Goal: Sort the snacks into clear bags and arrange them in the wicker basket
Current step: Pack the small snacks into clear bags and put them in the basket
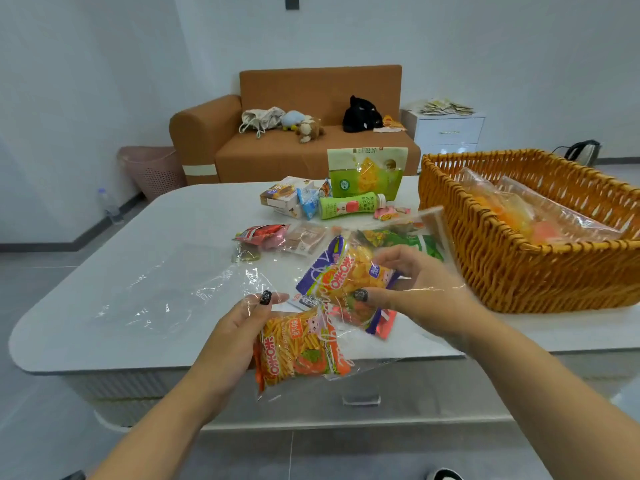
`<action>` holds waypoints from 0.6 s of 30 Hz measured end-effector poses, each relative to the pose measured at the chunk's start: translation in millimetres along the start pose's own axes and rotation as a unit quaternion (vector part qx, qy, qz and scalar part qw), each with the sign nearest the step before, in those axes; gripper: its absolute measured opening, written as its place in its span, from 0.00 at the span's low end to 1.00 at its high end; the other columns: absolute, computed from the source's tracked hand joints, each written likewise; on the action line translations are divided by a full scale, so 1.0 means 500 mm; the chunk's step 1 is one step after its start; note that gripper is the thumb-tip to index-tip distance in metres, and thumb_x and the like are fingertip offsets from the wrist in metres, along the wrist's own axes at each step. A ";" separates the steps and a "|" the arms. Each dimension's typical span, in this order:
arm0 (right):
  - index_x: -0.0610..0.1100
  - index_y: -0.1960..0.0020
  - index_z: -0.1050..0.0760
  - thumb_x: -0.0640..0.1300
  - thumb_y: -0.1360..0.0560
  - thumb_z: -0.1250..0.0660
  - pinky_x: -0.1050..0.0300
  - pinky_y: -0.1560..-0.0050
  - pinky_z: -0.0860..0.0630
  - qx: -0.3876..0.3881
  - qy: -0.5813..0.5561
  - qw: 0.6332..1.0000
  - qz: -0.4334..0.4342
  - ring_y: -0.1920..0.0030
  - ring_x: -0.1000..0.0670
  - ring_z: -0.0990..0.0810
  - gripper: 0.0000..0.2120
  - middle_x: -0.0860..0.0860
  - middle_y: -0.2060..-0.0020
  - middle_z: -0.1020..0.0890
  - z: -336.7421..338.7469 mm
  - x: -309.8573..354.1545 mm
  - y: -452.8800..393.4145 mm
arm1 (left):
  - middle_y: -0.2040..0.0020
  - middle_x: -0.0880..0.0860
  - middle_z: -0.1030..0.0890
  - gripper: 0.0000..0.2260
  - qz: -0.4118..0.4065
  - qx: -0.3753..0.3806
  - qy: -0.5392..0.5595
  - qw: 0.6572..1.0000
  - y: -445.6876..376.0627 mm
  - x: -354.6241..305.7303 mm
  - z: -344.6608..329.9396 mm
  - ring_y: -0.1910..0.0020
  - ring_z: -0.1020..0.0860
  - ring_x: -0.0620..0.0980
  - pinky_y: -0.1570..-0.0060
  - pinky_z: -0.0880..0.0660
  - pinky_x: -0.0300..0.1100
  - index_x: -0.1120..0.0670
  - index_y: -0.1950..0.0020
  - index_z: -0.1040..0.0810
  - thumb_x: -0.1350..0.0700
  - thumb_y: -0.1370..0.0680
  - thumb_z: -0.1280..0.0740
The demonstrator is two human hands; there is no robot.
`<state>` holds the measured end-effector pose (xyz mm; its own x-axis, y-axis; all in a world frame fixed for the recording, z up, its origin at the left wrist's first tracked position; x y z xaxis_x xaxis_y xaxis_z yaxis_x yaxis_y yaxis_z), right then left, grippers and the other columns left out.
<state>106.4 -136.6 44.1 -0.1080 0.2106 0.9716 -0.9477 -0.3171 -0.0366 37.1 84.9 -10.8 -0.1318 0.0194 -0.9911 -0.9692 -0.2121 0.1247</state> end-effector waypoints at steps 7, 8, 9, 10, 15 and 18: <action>0.57 0.48 0.22 0.40 0.32 0.24 0.53 0.54 0.20 0.079 0.175 0.981 0.034 0.60 0.52 0.19 0.18 0.53 0.56 0.19 -0.043 -0.009 0.005 | 0.53 0.54 0.14 0.09 -0.003 0.031 -0.016 0.999 0.009 -0.006 -0.002 0.59 0.15 0.51 0.65 0.20 0.42 0.49 0.43 0.21 0.54 0.19 0.39; 0.55 0.46 0.22 0.40 0.32 0.24 0.59 0.58 0.22 0.075 0.170 0.981 0.046 0.64 0.56 0.21 0.18 0.54 0.59 0.20 -0.049 -0.006 0.004 | 0.54 0.54 0.14 0.09 0.004 0.046 -0.015 0.999 0.011 -0.002 -0.007 0.59 0.15 0.50 0.66 0.21 0.40 0.49 0.43 0.21 0.54 0.20 0.38; 0.54 0.45 0.23 0.40 0.32 0.24 0.64 0.63 0.25 0.072 0.148 0.985 0.052 0.66 0.59 0.22 0.19 0.53 0.60 0.20 -0.058 -0.006 0.003 | 0.54 0.53 0.14 0.10 0.010 0.064 -0.014 0.998 0.013 0.002 -0.015 0.58 0.15 0.49 0.64 0.21 0.39 0.49 0.42 0.22 0.52 0.21 0.37; 0.52 0.45 0.23 0.38 0.33 0.23 0.66 0.66 0.27 0.076 0.097 0.991 0.047 0.66 0.59 0.21 0.20 0.50 0.59 0.18 -0.068 -0.007 0.002 | 0.53 0.53 0.14 0.13 0.016 0.080 -0.009 0.997 0.015 0.006 -0.023 0.57 0.15 0.49 0.63 0.21 0.39 0.50 0.41 0.23 0.51 0.24 0.36; 0.41 0.45 0.22 0.39 0.34 0.26 0.43 0.45 0.22 0.138 -0.118 0.983 0.008 0.47 0.41 0.17 0.17 0.43 0.50 0.16 -0.116 -0.025 -0.004 | 0.50 0.54 0.14 0.21 0.029 0.098 0.032 0.994 0.014 0.020 -0.031 0.52 0.15 0.51 0.55 0.21 0.42 0.52 0.39 0.24 0.49 0.31 0.32; 0.40 0.45 0.22 0.38 0.33 0.26 0.42 0.47 0.22 0.118 -0.111 0.987 -0.018 0.54 0.46 0.17 0.17 0.46 0.55 0.15 -0.125 -0.041 -0.014 | 0.47 0.54 0.15 0.32 0.036 0.104 0.029 0.993 0.016 0.026 -0.030 0.49 0.16 0.53 0.51 0.21 0.46 0.51 0.37 0.25 0.38 0.36 0.23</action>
<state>96.3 -80.8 9.8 0.0179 0.0263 0.9995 -0.8505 -0.5252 0.0291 30.5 68.8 -23.3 -0.1963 -0.0459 -0.9795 -0.9805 -0.0039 0.1967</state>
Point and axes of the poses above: each hand's wrist, its own y-axis away from the middle knuckle, its own z-axis out of the back of the hand, x = y × z, the point moved 9 cm from there along -y, towards the middle knuckle
